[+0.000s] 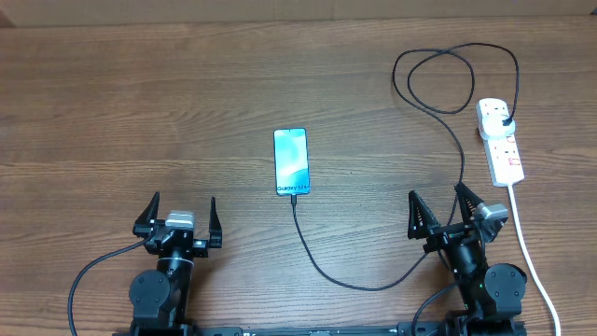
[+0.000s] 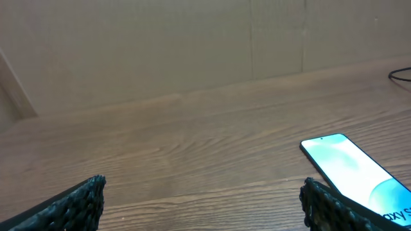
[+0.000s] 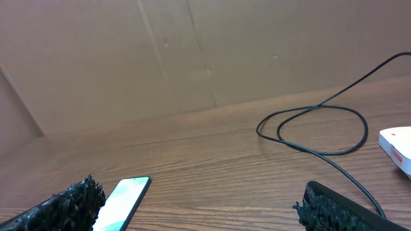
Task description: Plug charger to phone and switch on socket
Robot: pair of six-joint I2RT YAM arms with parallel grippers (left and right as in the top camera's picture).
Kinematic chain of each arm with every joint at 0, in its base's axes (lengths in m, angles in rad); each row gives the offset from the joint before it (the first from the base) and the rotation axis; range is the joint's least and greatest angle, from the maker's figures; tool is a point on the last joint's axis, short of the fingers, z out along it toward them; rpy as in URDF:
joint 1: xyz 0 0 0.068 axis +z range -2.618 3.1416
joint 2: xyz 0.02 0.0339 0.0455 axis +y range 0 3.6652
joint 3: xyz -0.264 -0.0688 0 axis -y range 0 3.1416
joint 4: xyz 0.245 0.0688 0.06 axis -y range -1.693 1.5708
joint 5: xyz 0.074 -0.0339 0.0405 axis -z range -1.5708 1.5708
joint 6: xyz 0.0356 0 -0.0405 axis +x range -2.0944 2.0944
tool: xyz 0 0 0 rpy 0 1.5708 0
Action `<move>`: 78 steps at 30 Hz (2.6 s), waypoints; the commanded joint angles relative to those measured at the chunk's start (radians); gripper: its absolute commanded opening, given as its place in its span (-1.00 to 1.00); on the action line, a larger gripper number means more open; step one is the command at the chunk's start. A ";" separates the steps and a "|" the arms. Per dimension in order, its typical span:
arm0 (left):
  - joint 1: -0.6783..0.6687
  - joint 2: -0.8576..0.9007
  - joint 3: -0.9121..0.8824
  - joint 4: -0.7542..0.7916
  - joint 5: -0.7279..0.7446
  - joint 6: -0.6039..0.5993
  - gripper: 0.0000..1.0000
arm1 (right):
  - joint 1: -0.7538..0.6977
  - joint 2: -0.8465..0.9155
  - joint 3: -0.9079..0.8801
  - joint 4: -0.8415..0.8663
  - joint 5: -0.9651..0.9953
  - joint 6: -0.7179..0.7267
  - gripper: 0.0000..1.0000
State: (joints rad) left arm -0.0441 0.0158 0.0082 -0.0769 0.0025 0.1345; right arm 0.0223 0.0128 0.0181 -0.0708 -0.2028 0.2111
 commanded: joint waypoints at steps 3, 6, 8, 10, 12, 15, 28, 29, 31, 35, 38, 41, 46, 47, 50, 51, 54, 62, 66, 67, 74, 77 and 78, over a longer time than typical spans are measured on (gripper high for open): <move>0.000 -0.011 -0.004 -0.001 -0.009 0.016 0.99 | 0.005 -0.011 -0.010 0.006 -0.001 -0.003 1.00; 0.000 -0.011 -0.004 -0.001 -0.009 0.016 1.00 | 0.005 -0.011 -0.010 0.006 -0.001 -0.003 1.00; 0.000 -0.011 -0.004 -0.001 -0.009 0.016 0.99 | 0.005 -0.011 -0.010 0.006 -0.001 -0.003 1.00; 0.000 -0.011 -0.003 -0.001 -0.009 0.016 0.99 | 0.005 -0.011 -0.010 0.006 -0.001 -0.003 1.00; 0.000 -0.011 -0.004 -0.001 -0.009 0.016 1.00 | 0.005 -0.011 -0.010 0.006 -0.001 -0.003 1.00; 0.000 -0.011 -0.004 -0.001 -0.009 0.016 1.00 | 0.005 -0.010 -0.010 0.006 -0.001 -0.003 1.00; 0.000 -0.011 -0.003 -0.001 -0.009 0.016 1.00 | 0.005 -0.010 -0.010 0.006 -0.001 -0.003 1.00; 0.000 -0.011 -0.004 -0.001 -0.009 0.016 0.99 | 0.005 -0.010 -0.010 0.006 -0.001 -0.003 1.00; 0.000 -0.011 -0.004 -0.001 -0.009 0.016 1.00 | 0.005 -0.010 -0.010 0.006 -0.001 -0.003 1.00; 0.000 -0.011 -0.004 -0.001 -0.009 0.016 0.99 | 0.005 -0.010 -0.010 0.006 -0.001 -0.003 1.00; 0.000 -0.011 -0.004 -0.001 -0.009 0.016 1.00 | 0.005 -0.010 -0.010 0.006 -0.001 -0.003 0.99; 0.000 -0.011 -0.004 -0.001 -0.009 0.016 0.99 | 0.005 -0.010 -0.010 0.006 -0.001 -0.003 1.00; 0.000 -0.011 -0.004 -0.001 -0.009 0.016 1.00 | 0.005 -0.010 -0.010 0.006 -0.001 -0.003 1.00; 0.000 -0.011 -0.004 -0.001 -0.009 0.016 1.00 | 0.005 -0.010 -0.010 0.006 -0.001 -0.003 1.00; 0.000 -0.011 -0.004 -0.001 -0.009 0.016 0.99 | 0.005 -0.010 -0.010 0.006 -0.001 -0.003 1.00; 0.000 -0.011 -0.004 -0.001 -0.009 0.016 0.99 | 0.005 -0.010 -0.010 0.006 -0.001 -0.003 1.00; 0.000 -0.011 -0.004 -0.001 -0.009 0.016 0.99 | 0.005 -0.010 -0.010 0.006 -0.001 -0.003 1.00; 0.000 -0.011 -0.004 -0.001 -0.009 0.016 0.99 | 0.005 -0.010 -0.010 0.006 -0.001 -0.003 1.00; 0.000 -0.011 -0.004 -0.001 -0.009 0.016 0.99 | 0.005 -0.010 -0.010 0.006 -0.001 -0.003 1.00; 0.000 -0.011 -0.004 -0.001 -0.009 0.016 0.99 | 0.005 -0.010 -0.010 0.006 -0.001 -0.003 1.00; 0.000 -0.011 -0.004 -0.001 -0.009 0.016 0.99 | 0.005 -0.010 -0.010 0.006 -0.001 -0.003 1.00; 0.000 -0.011 -0.004 -0.001 -0.009 0.016 0.99 | 0.005 -0.010 -0.010 0.006 -0.001 -0.003 0.99; 0.000 -0.011 -0.004 -0.001 -0.009 0.016 0.99 | 0.005 -0.010 -0.010 0.006 -0.001 -0.003 1.00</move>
State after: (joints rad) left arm -0.0441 0.0158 0.0082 -0.0769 0.0025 0.1345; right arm 0.0223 0.0128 0.0181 -0.0708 -0.2031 0.2115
